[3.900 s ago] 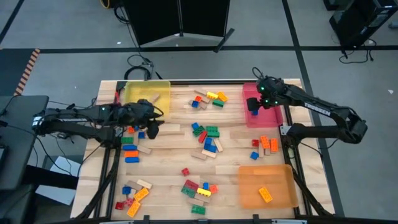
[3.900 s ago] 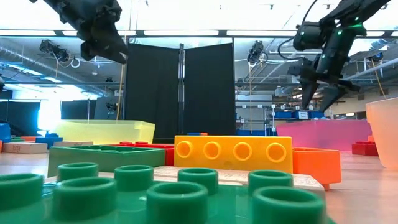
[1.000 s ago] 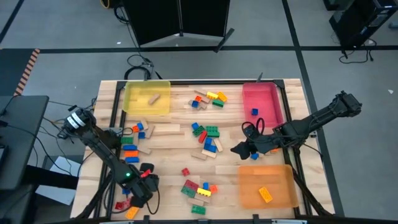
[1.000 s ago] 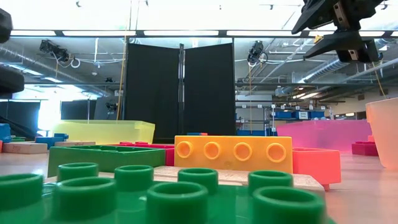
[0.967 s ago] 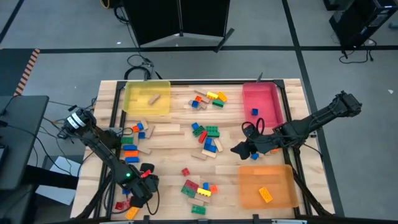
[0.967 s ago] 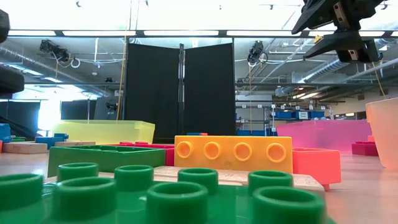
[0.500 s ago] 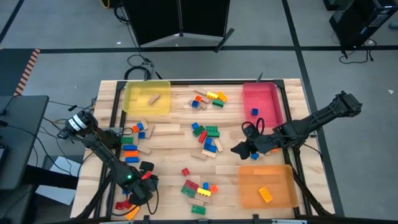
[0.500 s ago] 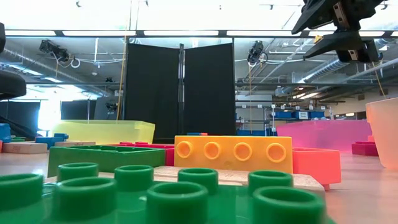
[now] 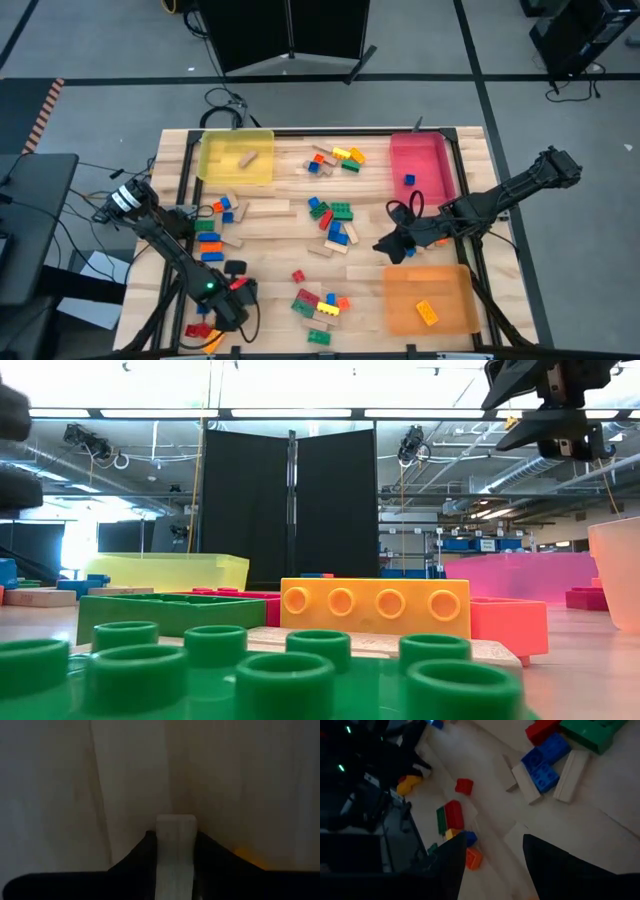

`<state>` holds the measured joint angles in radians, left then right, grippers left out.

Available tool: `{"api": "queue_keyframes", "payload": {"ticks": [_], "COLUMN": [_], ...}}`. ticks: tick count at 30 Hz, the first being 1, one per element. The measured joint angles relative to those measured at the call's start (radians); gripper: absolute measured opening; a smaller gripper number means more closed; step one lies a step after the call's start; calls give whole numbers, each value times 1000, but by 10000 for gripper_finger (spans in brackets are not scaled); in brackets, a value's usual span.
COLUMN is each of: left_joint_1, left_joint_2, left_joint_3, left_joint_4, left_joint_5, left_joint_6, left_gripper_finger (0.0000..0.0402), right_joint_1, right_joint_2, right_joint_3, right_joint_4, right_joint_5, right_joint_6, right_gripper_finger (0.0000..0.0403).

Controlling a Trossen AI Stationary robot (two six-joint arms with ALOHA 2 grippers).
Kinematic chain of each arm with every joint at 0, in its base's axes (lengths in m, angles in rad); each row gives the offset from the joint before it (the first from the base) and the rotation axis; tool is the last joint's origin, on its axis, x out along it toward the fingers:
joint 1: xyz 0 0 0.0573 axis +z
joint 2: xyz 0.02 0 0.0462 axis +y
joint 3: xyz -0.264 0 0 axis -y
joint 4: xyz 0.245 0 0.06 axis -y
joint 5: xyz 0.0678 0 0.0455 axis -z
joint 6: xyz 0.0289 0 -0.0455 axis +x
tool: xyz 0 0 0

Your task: Sort blocks by size

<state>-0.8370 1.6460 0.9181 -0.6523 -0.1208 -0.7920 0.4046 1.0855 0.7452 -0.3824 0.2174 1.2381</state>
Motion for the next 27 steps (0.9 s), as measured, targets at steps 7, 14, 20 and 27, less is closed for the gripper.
{"api": "queue_keyframes", "payload": {"ticks": [7, 14, 20, 27], "left_joint_1": [44, 181, 365, 668], "left_joint_2": [-1, -2, -3, -21], "left_joint_3": [89, 237, 351, 371], "left_joint_4": [-9, -106, -289, -429], "left_joint_5": [-110, -184, -168, -123], "left_joint_6": [-175, -186, -175, 118], "left_gripper_finger": [114, 103, 103, 103], "right_joint_1": [0, 0, 0, -2], "right_joint_2": [0, 0, 0, 0], "right_joint_3": [0, 0, 0, 0], "right_joint_4": [0, 0, 0, 0], "right_joint_5": [-59, -133, -141, -141], "right_joint_6": [-94, -163, -194, -195], "right_gripper_finger": [209, 209, 209, 209]}}
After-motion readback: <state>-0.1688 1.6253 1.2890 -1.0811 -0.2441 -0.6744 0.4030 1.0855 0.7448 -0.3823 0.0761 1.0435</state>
